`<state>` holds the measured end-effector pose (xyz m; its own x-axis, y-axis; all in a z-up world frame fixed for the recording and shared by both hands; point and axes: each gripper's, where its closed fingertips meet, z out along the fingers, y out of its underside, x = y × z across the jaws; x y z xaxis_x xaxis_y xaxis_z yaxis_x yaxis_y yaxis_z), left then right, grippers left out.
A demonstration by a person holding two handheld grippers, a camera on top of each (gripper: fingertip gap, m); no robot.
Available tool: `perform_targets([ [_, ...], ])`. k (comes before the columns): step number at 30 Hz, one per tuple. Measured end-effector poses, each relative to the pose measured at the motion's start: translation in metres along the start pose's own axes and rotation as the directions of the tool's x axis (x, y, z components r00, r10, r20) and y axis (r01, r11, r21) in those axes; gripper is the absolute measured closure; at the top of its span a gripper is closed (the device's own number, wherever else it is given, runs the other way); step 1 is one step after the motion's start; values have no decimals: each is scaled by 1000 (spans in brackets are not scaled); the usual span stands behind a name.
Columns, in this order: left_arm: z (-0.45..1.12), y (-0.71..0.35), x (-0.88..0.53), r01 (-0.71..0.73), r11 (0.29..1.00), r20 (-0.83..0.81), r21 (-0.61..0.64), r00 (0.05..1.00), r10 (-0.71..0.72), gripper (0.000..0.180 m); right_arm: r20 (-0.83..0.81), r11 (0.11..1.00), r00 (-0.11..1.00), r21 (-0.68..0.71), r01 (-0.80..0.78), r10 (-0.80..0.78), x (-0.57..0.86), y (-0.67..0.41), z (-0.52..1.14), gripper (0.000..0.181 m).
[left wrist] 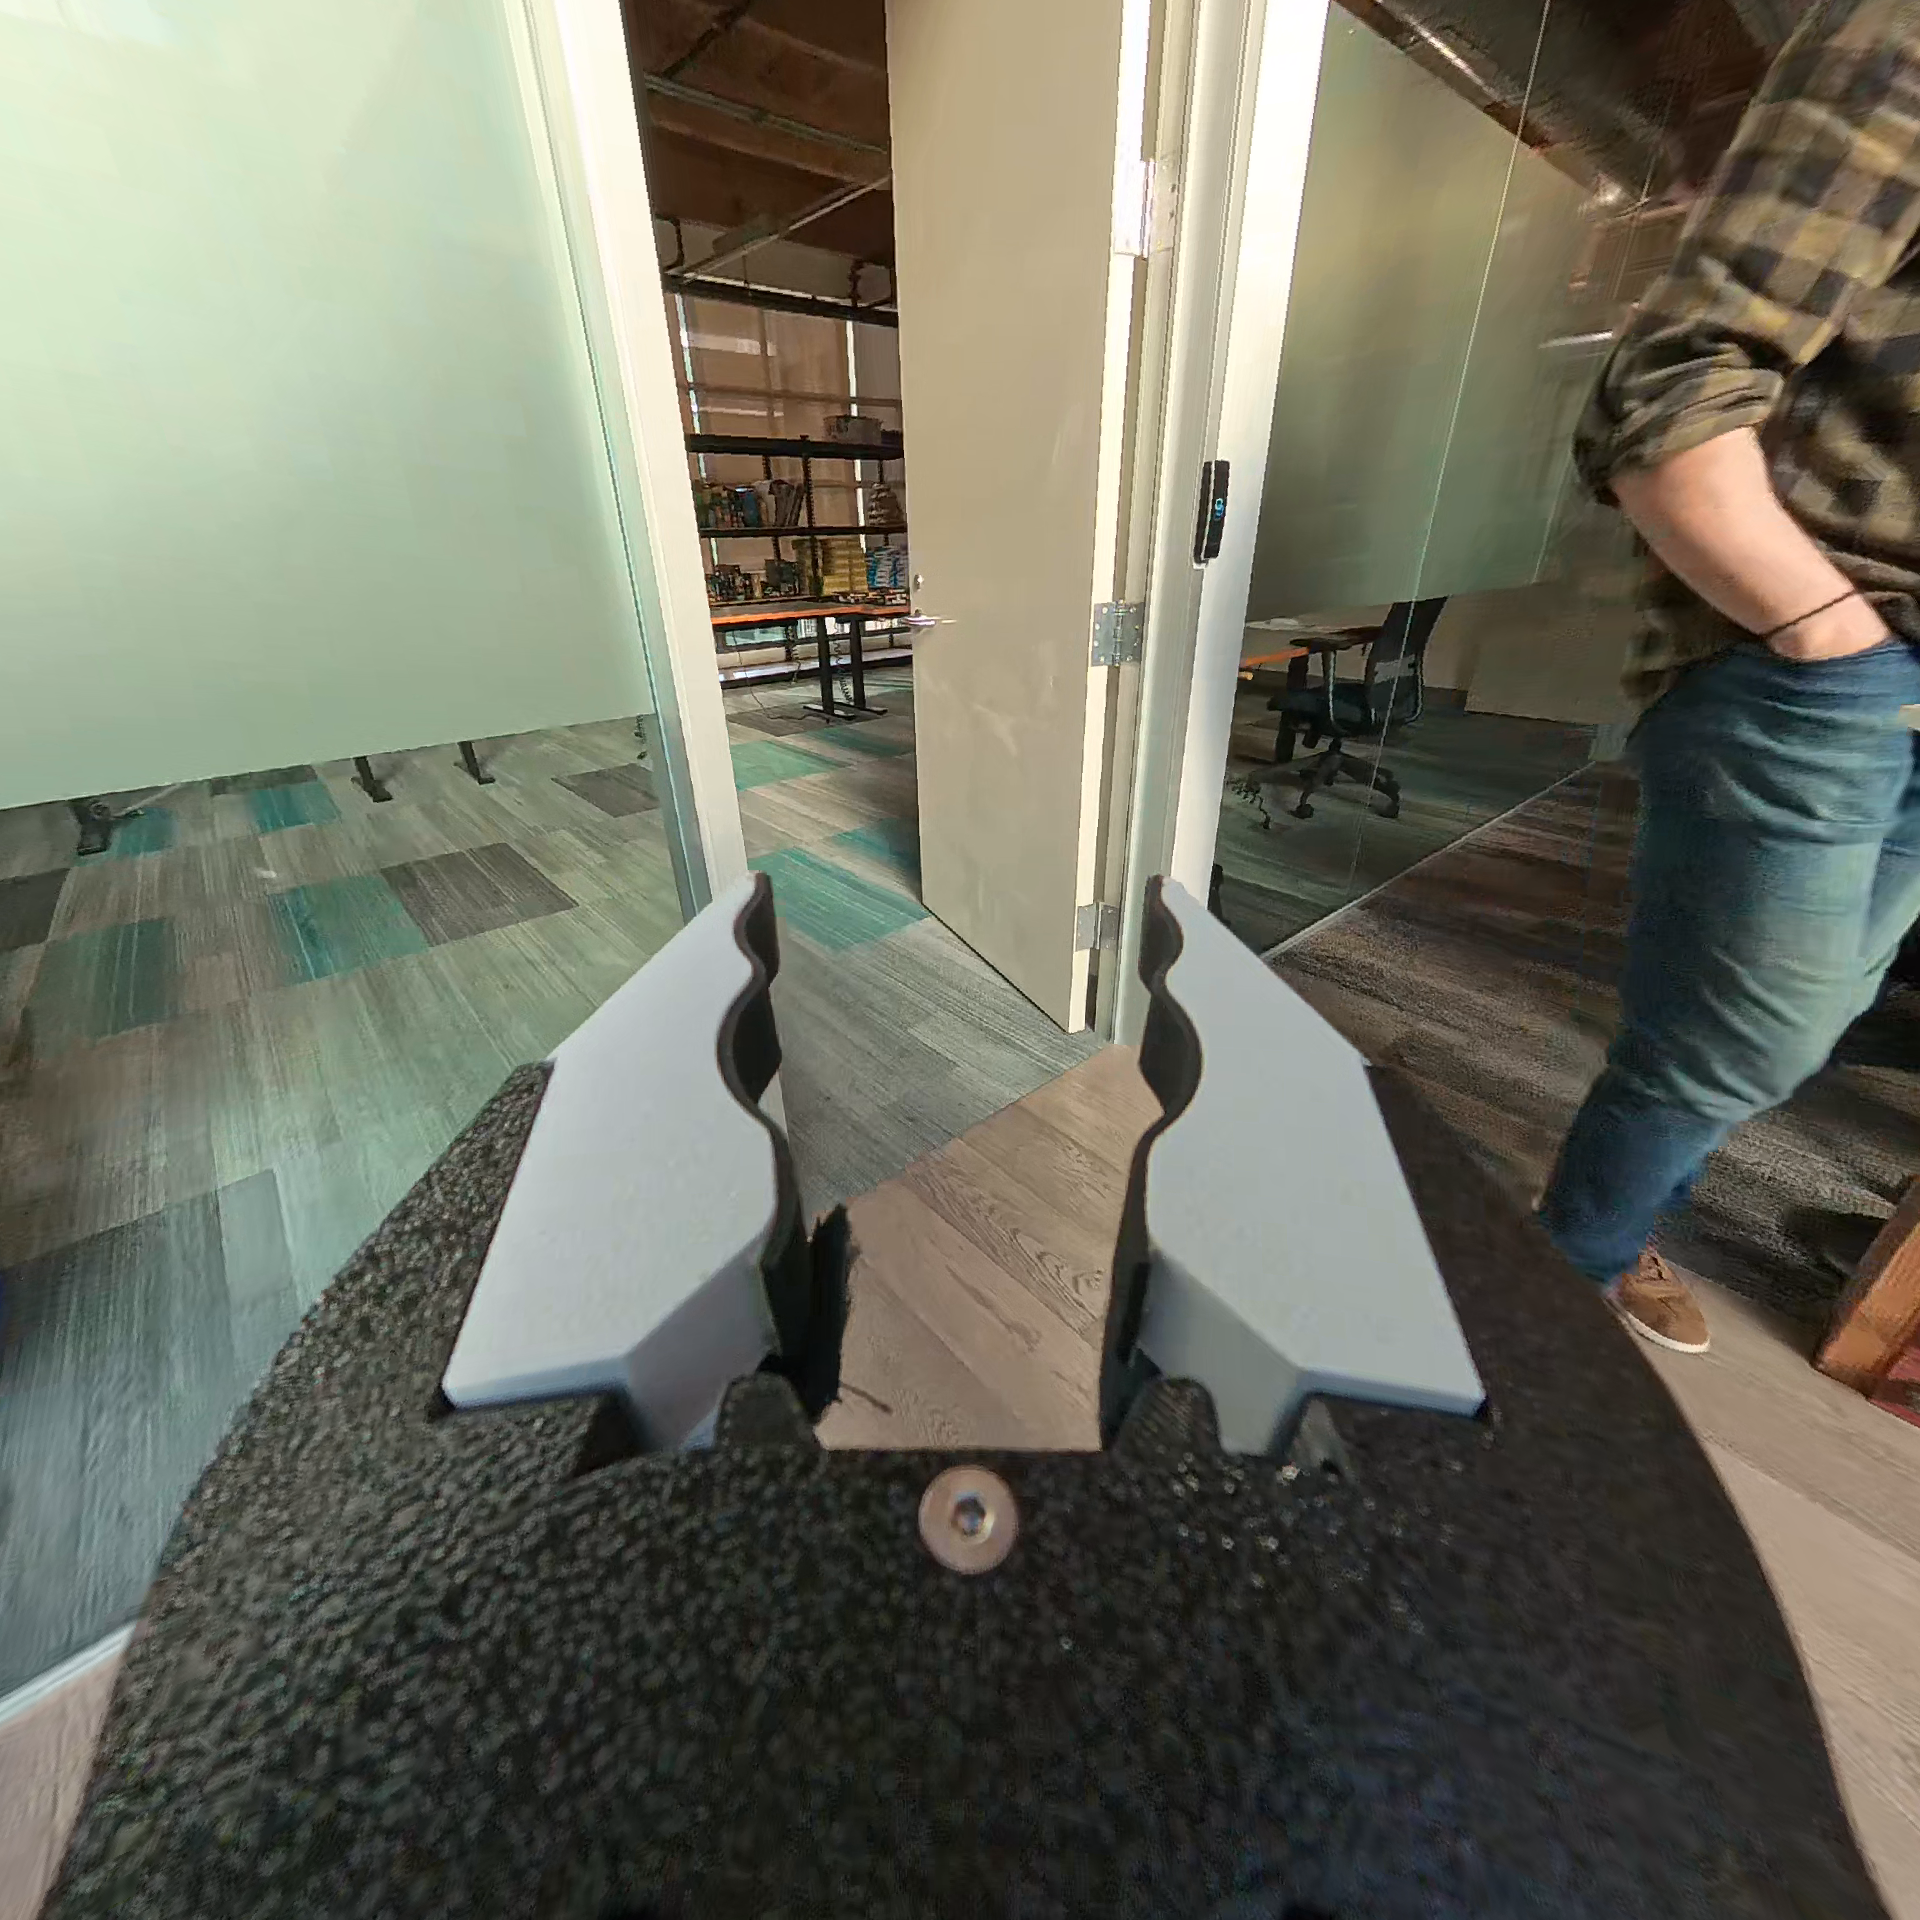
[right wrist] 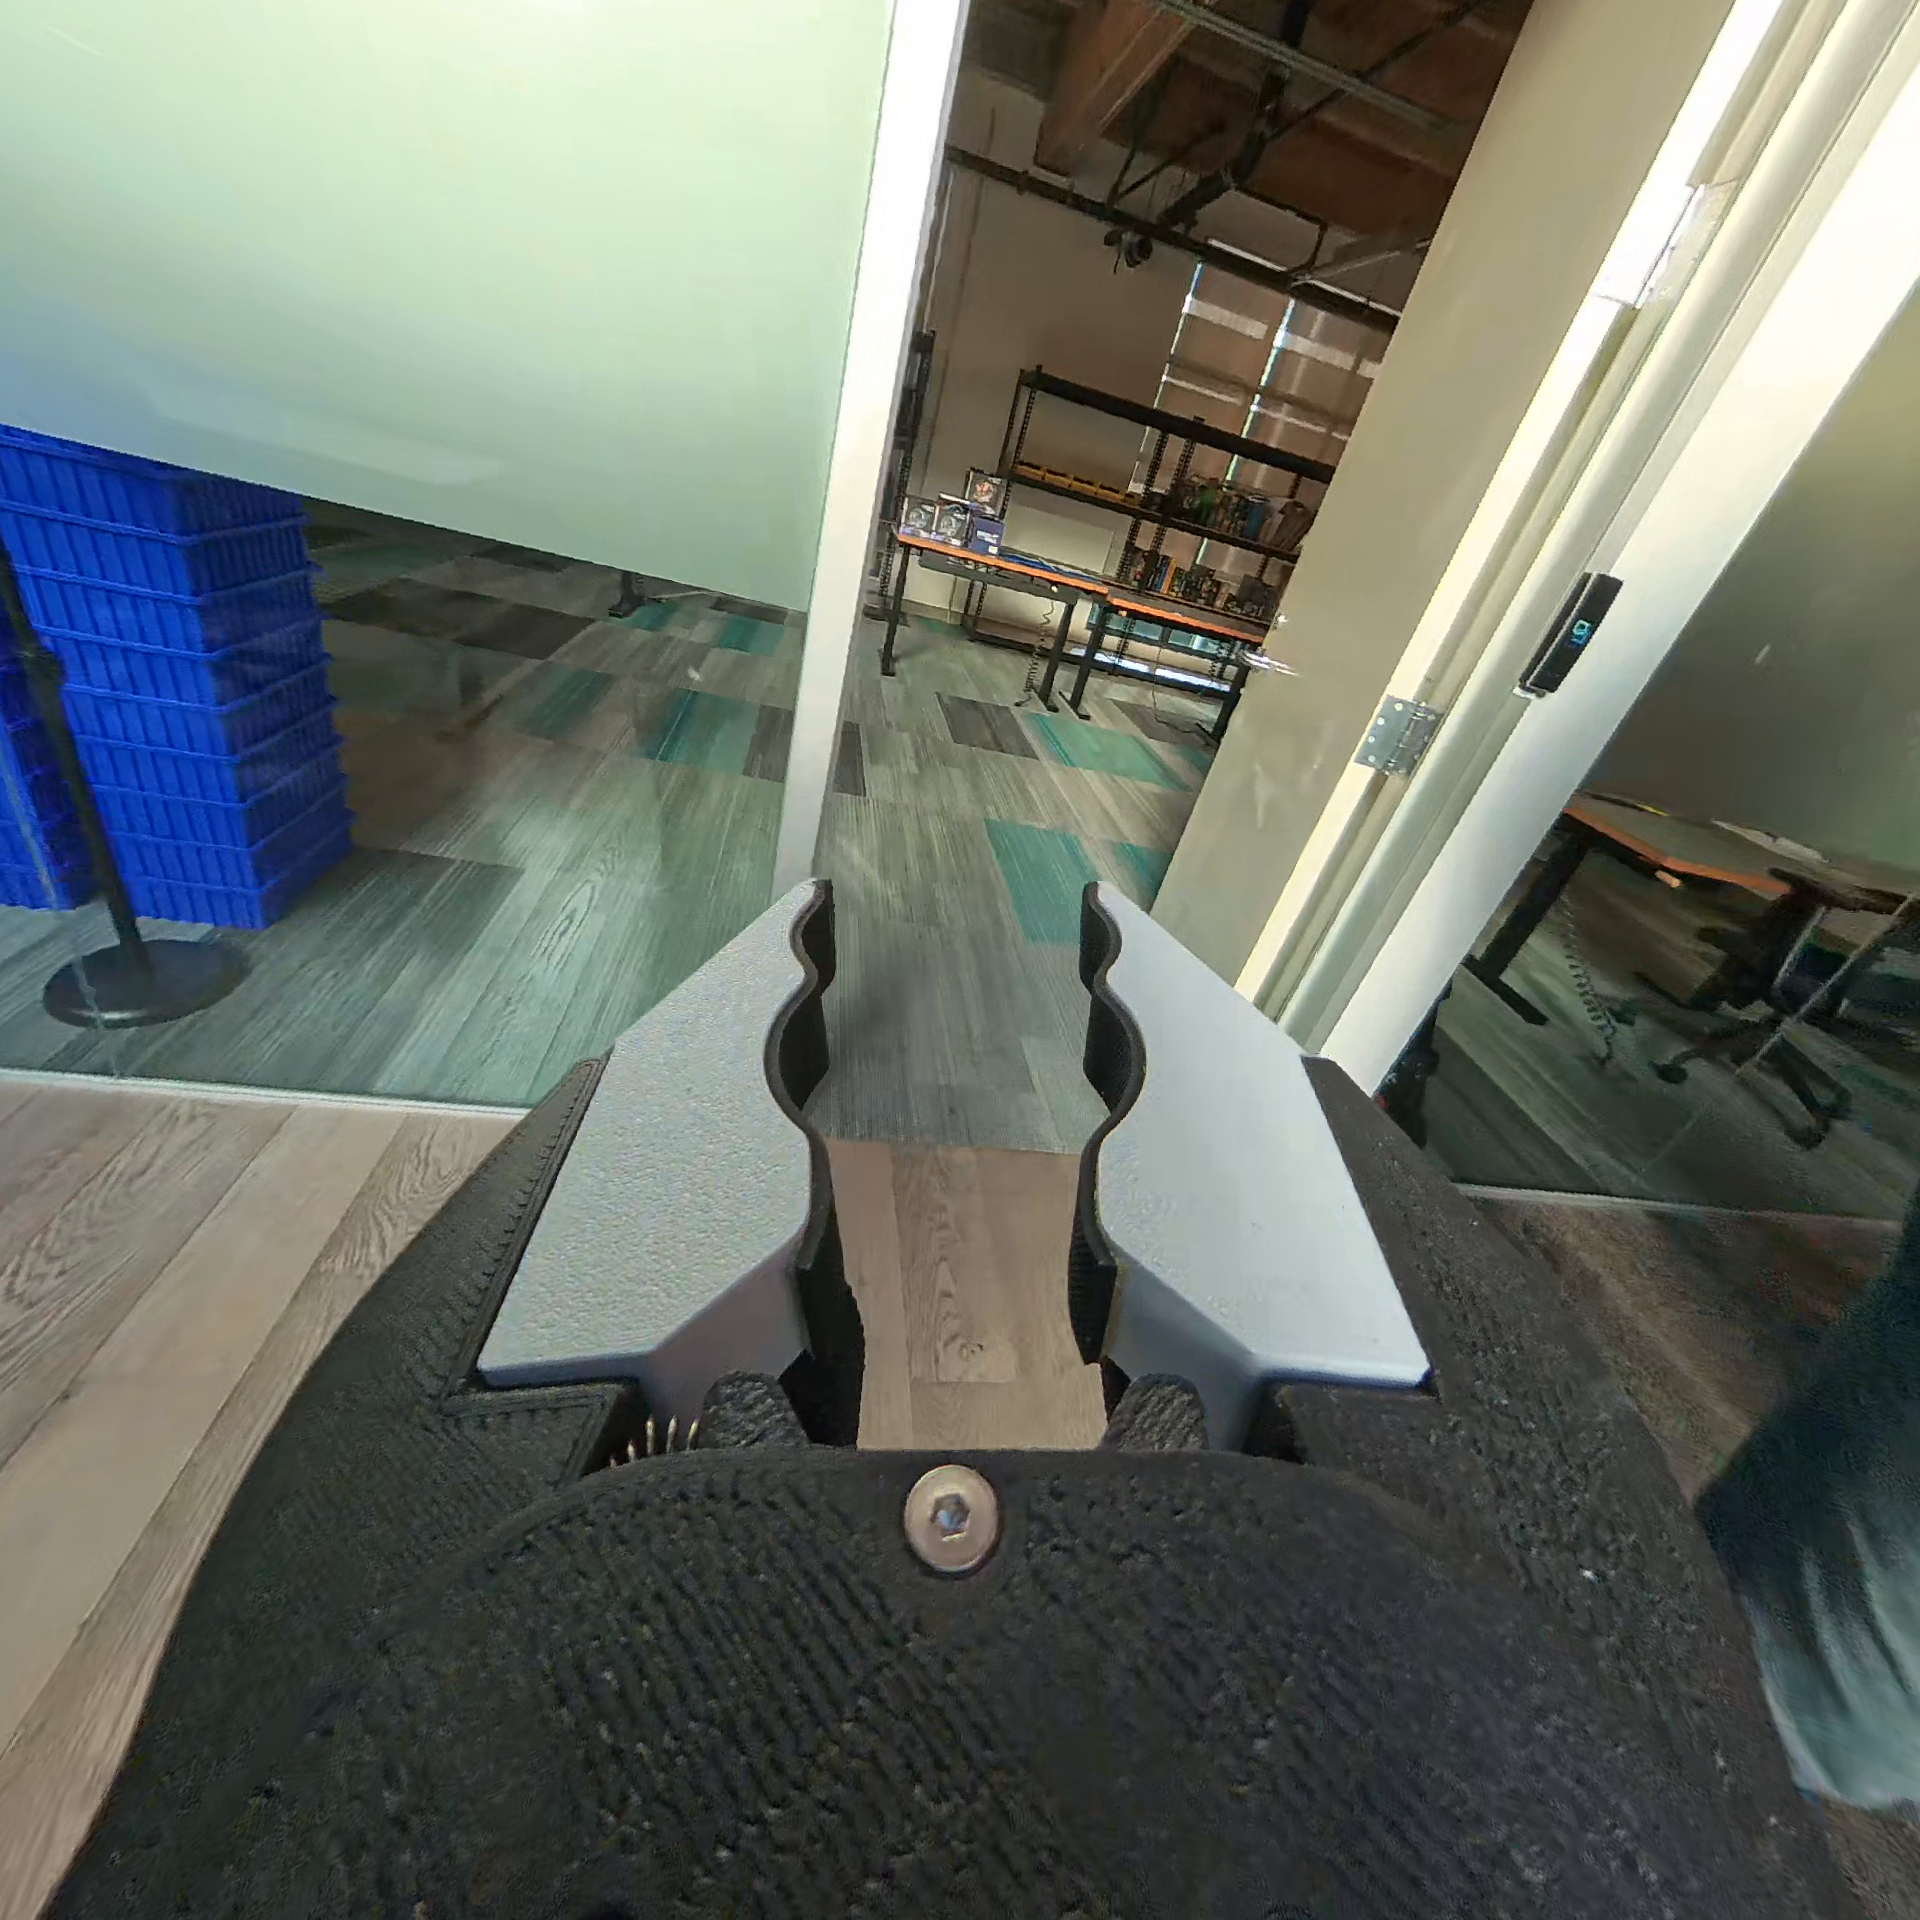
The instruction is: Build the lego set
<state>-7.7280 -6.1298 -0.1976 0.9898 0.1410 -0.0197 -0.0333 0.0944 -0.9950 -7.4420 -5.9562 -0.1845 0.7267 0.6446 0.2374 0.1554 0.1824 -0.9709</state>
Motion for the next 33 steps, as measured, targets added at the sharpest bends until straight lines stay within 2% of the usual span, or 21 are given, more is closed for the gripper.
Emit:
perform_targets([
  [3,116,8,-31,50,998,-80,-26,995,-52,109,-49,998,997,-19,-53,52,32,2,93,134],
  [6,229,9,-41,18,999,-171,-41,985,-24,110,-105,999,994,-40,9,-13,71,6,169,135],
  [12,441,30,-31,28,999,-324,-18,946,-32,111,-242,996,970,-80,-30,9,172,53,301,136],
  [17,619,54,-28,26,999,-345,35,938,-13,113,-263,996,964,-86,13,-35,266,91,450,136],
  [21,764,54,-29,85,996,-359,-1,930,-79,112,-185,996,983,-87,-36,20,333,92,595,136],
  [25,879,53,-45,-8,1000,-342,22,940,15,116,-101,999,995,-54,3,-8,369,93,734,136],
  [33,1101,105,-151,5,999,-211,34,977,2,119,30,999,999,12,29,-30,401,133,1017,138],
])
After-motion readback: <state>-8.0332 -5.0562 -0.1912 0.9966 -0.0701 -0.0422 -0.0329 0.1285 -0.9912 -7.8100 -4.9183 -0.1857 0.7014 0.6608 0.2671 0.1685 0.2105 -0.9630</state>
